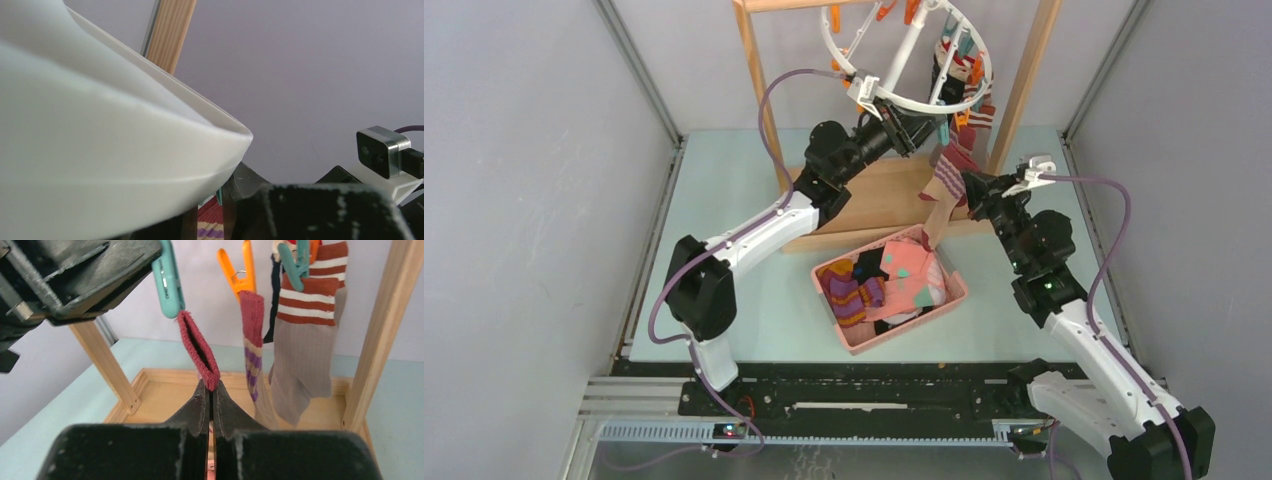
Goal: Clip the socks to the hanger
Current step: Open the clamp at the hanger, then clamp the sock onto the hanger.
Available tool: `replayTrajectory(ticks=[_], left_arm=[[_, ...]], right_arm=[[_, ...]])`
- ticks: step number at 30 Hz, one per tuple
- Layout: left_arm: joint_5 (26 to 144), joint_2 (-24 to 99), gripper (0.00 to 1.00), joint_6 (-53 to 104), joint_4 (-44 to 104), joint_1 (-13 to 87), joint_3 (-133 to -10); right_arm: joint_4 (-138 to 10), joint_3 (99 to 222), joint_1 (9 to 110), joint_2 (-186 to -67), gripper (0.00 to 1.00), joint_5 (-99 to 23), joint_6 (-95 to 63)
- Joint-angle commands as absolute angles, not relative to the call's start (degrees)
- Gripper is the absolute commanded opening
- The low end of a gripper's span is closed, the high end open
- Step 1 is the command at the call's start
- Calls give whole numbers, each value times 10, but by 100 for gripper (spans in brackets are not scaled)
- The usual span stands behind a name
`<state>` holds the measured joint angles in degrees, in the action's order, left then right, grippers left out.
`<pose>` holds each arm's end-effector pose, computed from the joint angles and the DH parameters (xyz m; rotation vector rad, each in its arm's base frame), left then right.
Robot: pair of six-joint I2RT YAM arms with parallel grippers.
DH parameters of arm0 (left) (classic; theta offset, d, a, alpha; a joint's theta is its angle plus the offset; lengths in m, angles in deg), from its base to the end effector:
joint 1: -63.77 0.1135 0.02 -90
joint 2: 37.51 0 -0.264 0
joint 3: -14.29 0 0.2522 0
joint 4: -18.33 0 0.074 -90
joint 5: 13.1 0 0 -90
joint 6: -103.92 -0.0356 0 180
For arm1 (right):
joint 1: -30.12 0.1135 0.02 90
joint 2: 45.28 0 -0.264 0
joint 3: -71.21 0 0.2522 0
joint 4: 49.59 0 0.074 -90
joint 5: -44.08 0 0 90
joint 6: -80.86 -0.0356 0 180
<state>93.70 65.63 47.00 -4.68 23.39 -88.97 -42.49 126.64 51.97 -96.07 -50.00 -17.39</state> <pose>0.3221 -0.2875 0.4136 0.3605 1.2362 -1.2870 0.1974 0.0764 0.3607 -0.1031 1.3734 0.3918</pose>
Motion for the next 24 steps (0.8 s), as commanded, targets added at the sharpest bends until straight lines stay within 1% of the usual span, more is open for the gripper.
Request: replayTrajectory(ticks=[1,6,12,24], left_arm=[[945,630,1,488,-72,241,-905],[958,626,0,501,-89,248,-895],[971,624,0,509,-99,252,-891],[992,623,0,526,-130,259,-875]], right_arm=[[-442,1265,499,-941,0,-391,-151],[-452,1268,485,-941,0,-333,-141],[-480,1310,474,-981,0,-256,-138],[-443,1376,463,-1052,0,-205,-179]])
